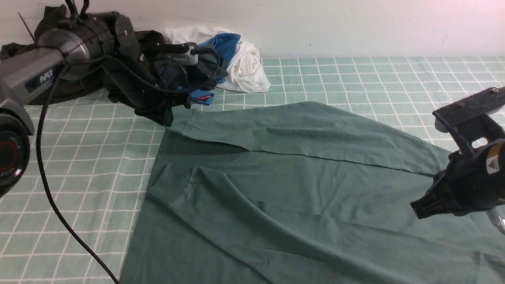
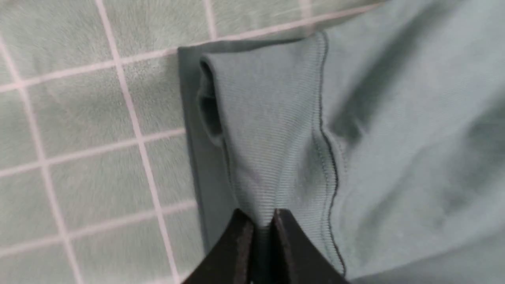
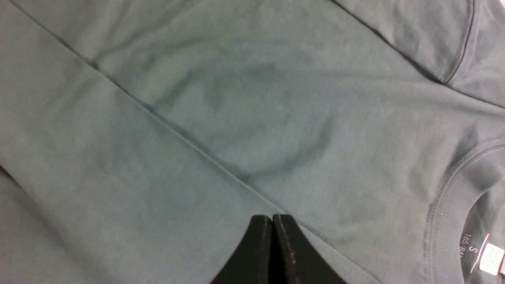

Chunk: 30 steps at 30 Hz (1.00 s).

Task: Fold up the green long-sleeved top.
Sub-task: Use the left arm to drag and drop the cuff onto the cuff closest to the left arm

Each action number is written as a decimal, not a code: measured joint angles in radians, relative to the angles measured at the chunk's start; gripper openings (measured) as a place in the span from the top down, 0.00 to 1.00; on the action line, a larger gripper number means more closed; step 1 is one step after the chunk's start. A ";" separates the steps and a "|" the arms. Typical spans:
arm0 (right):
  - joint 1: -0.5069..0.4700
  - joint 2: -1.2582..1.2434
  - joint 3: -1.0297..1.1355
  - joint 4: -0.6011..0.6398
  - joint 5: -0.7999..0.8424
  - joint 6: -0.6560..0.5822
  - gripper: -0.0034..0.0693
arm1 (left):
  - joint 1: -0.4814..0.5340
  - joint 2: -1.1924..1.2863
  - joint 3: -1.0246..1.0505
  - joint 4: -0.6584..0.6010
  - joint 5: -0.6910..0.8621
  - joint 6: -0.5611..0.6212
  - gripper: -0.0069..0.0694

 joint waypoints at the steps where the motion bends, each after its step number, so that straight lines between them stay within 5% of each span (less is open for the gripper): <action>1: 0.000 0.000 -0.009 -0.001 0.010 0.000 0.97 | -0.005 -0.037 0.008 -0.006 0.028 0.000 0.87; 8: 0.000 -0.005 -0.046 -0.001 0.110 0.000 0.97 | -0.013 -0.282 0.261 -0.102 0.097 -0.001 0.87; 20: 0.000 -0.112 -0.047 0.024 0.127 -0.001 0.97 | -0.013 -0.735 1.038 -0.205 -0.155 0.006 0.87; 30: 0.038 -0.117 -0.047 0.054 0.158 -0.021 0.97 | -0.013 -0.764 1.257 -0.273 -0.266 0.174 0.80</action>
